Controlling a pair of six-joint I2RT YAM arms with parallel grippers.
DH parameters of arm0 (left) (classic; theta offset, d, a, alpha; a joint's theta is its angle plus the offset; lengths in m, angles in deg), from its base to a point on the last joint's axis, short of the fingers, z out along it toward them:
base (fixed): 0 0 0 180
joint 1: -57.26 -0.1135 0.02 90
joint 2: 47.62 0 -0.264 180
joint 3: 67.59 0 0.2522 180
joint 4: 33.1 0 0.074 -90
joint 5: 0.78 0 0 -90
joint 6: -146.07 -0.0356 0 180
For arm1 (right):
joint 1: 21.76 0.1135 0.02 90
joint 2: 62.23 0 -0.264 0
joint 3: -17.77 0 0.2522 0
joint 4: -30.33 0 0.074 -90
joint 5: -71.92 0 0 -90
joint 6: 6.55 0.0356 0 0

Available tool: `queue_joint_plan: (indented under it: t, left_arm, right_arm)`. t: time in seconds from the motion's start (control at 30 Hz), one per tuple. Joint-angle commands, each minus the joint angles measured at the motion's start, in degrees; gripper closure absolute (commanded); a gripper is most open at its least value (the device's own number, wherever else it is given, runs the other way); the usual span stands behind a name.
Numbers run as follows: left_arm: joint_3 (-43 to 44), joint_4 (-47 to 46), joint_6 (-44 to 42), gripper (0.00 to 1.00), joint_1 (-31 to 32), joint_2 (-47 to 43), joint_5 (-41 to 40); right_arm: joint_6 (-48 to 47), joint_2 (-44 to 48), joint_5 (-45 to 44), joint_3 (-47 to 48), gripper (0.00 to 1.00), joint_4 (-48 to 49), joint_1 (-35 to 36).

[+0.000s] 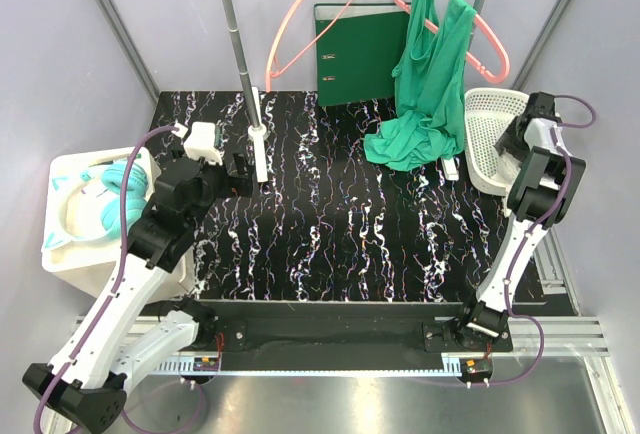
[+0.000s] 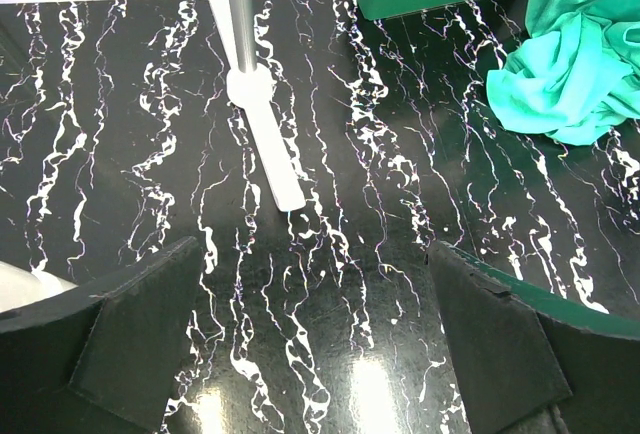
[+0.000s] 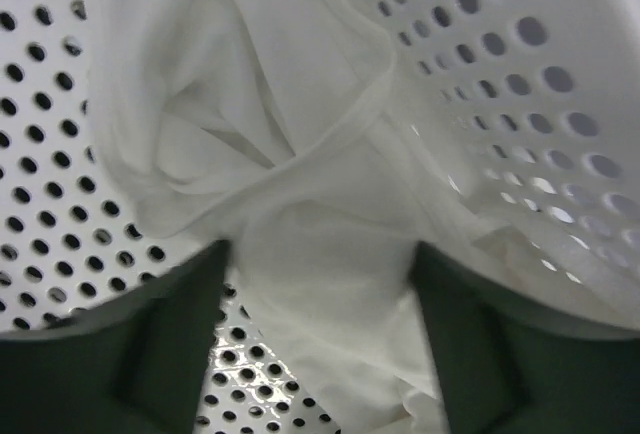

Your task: Place the tank top on the hanger

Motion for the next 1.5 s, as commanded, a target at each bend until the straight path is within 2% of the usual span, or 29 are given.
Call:
queue_joint_plan:
  t: [0.0, 0.03, 0.07, 0.17, 0.2, 0.23, 0.4, 0.53, 0.8, 1.03, 1.1, 1.17, 1.27, 1.47]
  left_arm:
    - [-0.14, -1.91, -0.93, 0.01, 0.14, 0.15, -1.39]
    - [-0.14, -1.91, -0.93, 0.01, 0.23, 0.06, -1.39]
    - [-0.14, -1.91, -0.93, 0.01, 0.14, -0.03, -1.39]
    - [-0.14, -1.82, -0.76, 0.01, 0.14, -0.29, -1.31]
    - [-0.14, -1.91, -0.75, 0.01, 0.14, -0.29, -1.22]
    - [-0.14, -1.91, -0.75, 0.01, 0.14, -0.38, -1.22]
    - [-0.14, -1.91, -0.67, 0.01, 0.14, -0.64, -1.04]
    - [-0.23, -1.82, -0.32, 0.01, 0.14, -1.0, -1.04]
    - [0.12, -1.56, 0.04, 0.01, 0.14, -1.52, -0.52]
    - [0.03, -1.64, 1.18, 0.01, 0.14, -3.1, -0.52]
    - [-0.06, -1.64, 1.35, 0.01, 0.14, -3.19, -0.69]
    - [-0.05, -1.64, 1.44, 0.01, 0.14, -3.28, -0.6]
    - [0.03, -1.65, 1.44, 0.01, 0.14, -3.02, -0.43]
    - [0.3, -1.38, 1.36, 0.01, 0.23, -3.81, 0.28]
  right_arm:
    - [-0.56, -1.1, 5.39, 2.5, 0.37, -1.84, 0.23]
    - [-0.65, -0.31, 5.67, 2.77, 0.49, -2.02, 0.23]
    - [-0.74, 0.22, 5.84, 3.64, 0.68, -2.37, 0.23]
    - [-1.18, 3.12, 5.76, 5.48, 0.87, -3.33, 0.23]
    - [-1.35, 3.99, 5.58, 6.1, 0.99, -3.6, 0.23]
    - [-1.35, 5.74, 5.49, 6.63, 1.0, -3.95, 0.23]
    - [-1.27, 13.04, 4.18, 7.52, 1.0, -5.09, 0.23]
    - [-0.56, 22.25, 4.26, 4.89, 1.0, -4.92, 0.23]
    - [3.47, 41.77, 4.35, -9.52, 1.0, -4.74, 0.23]
    - [7.16, 66.64, 5.84, -23.49, 1.0, -3.25, 0.23]
    - [8.66, 71.91, 10.13, -25.08, 1.0, -2.64, 0.23]
    - [11.64, 74.22, 19.41, -26.49, 1.0, -1.58, 0.31]
    - [15.34, 77.03, 27.61, -27.55, 1.0, 0.26, 0.4]
    - [13.94, 80.91, 32.81, -27.64, 1.0, 1.32, 0.4]
